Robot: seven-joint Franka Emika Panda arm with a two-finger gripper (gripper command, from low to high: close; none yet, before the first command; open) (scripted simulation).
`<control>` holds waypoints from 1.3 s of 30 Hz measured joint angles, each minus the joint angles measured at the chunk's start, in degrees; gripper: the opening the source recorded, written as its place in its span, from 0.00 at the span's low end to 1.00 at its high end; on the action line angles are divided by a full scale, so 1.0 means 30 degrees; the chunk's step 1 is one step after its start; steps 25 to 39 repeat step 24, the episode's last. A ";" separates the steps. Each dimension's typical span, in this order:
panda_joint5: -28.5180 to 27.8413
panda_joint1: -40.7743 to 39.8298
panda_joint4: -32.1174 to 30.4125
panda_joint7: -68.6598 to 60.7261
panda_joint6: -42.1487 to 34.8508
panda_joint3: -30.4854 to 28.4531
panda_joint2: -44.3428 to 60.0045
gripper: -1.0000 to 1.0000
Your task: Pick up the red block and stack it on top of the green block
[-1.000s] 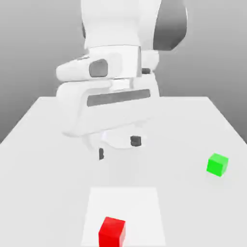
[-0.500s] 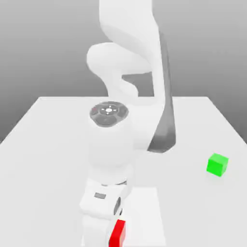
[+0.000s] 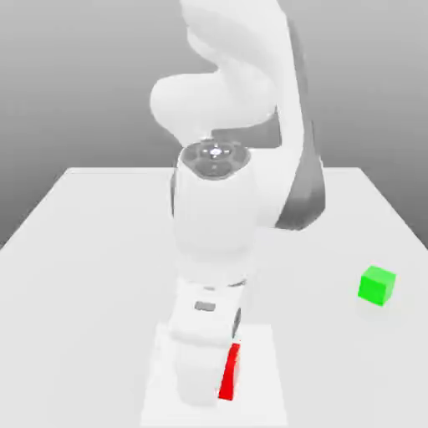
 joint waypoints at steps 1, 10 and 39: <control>-0.0064 0.0487 -0.0371 -0.0451 -0.0013 0.0586 -0.0390 0.00; -0.0064 0.7447 -0.3762 -0.5032 -0.0078 0.4608 -0.3915 0.00; -0.3040 1.0043 -0.5277 -0.5209 0.3963 0.5580 -0.1335 1.00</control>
